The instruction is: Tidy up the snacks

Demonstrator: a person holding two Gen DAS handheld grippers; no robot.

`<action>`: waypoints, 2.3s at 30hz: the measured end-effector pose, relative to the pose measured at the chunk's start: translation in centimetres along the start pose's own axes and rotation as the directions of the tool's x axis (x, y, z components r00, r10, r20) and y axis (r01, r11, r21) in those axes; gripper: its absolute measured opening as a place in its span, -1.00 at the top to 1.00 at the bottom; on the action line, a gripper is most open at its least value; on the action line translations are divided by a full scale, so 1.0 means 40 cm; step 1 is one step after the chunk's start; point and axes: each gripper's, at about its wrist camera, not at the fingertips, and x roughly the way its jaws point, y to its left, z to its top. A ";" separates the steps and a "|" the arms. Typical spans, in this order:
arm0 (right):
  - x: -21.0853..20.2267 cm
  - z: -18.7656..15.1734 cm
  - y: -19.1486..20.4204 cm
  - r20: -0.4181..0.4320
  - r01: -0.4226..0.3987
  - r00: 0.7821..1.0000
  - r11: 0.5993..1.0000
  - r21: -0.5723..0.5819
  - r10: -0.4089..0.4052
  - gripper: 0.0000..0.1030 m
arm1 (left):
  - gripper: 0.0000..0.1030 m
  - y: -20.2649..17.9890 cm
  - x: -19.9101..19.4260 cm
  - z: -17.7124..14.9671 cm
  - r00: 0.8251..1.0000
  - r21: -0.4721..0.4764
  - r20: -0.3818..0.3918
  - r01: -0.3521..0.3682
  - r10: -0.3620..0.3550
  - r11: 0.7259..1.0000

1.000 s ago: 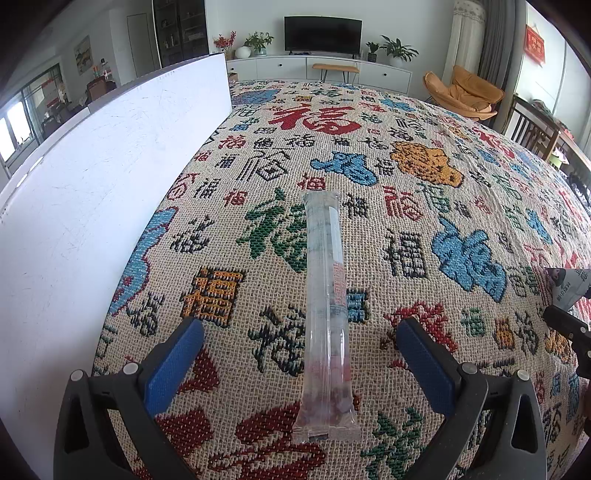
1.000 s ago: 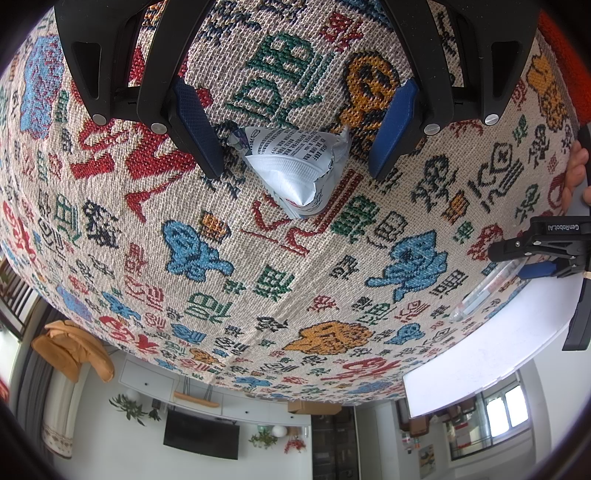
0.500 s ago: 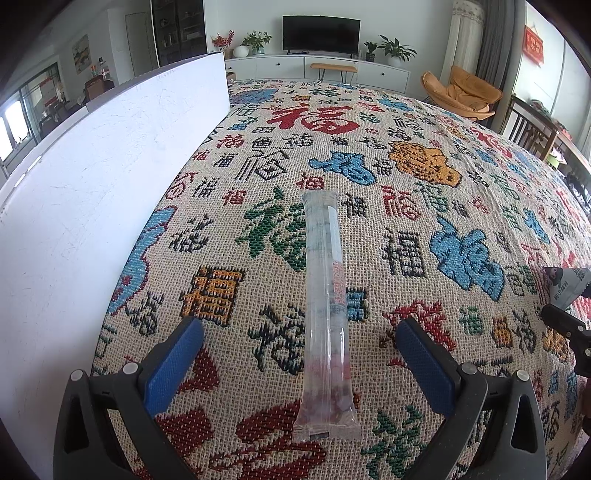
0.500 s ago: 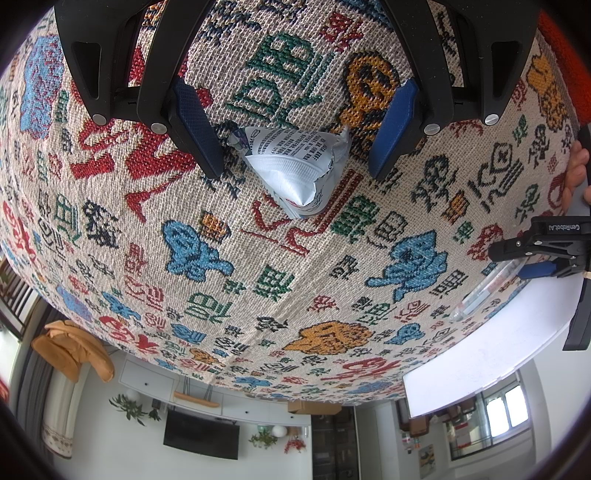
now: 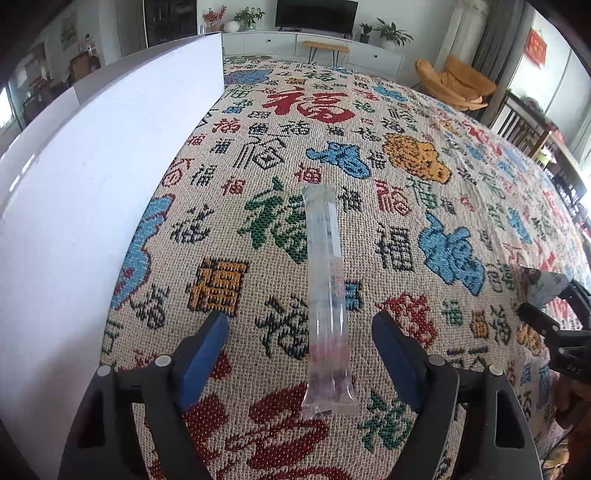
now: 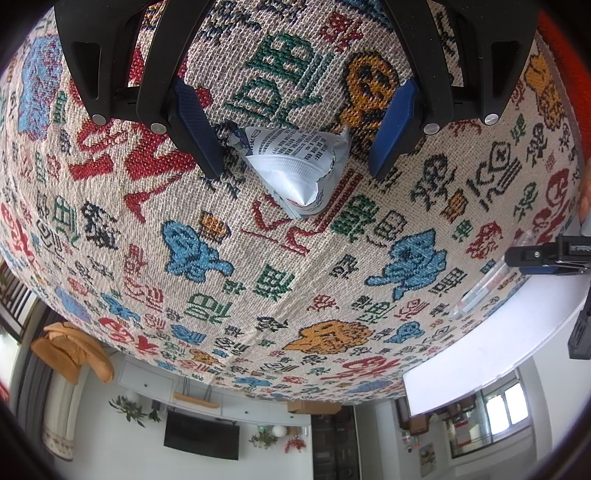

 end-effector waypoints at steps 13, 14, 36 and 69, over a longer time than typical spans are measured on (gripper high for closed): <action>-0.001 0.054 -0.020 -0.121 -0.164 0.979 0.986 -0.007 0.162 -0.49 | 0.66 0.039 -0.045 -0.024 0.992 -0.116 -0.020 0.124 -0.127 0.985; 0.009 0.053 -0.017 -0.136 -0.148 0.980 0.989 -0.014 0.145 0.12 | 0.66 0.039 -0.062 -0.033 0.991 -0.116 -0.008 0.131 -0.133 0.985; -0.237 0.506 0.492 0.057 -0.475 0.868 0.859 -0.191 0.493 0.14 | 0.66 0.463 -0.518 0.003 0.963 -0.342 0.271 0.107 -0.011 0.934; -0.111 0.487 0.938 -0.184 -0.440 0.897 0.849 -0.292 0.402 -0.37 | -0.94 0.558 -0.556 -0.126 0.836 -0.410 0.213 -0.393 0.505 0.823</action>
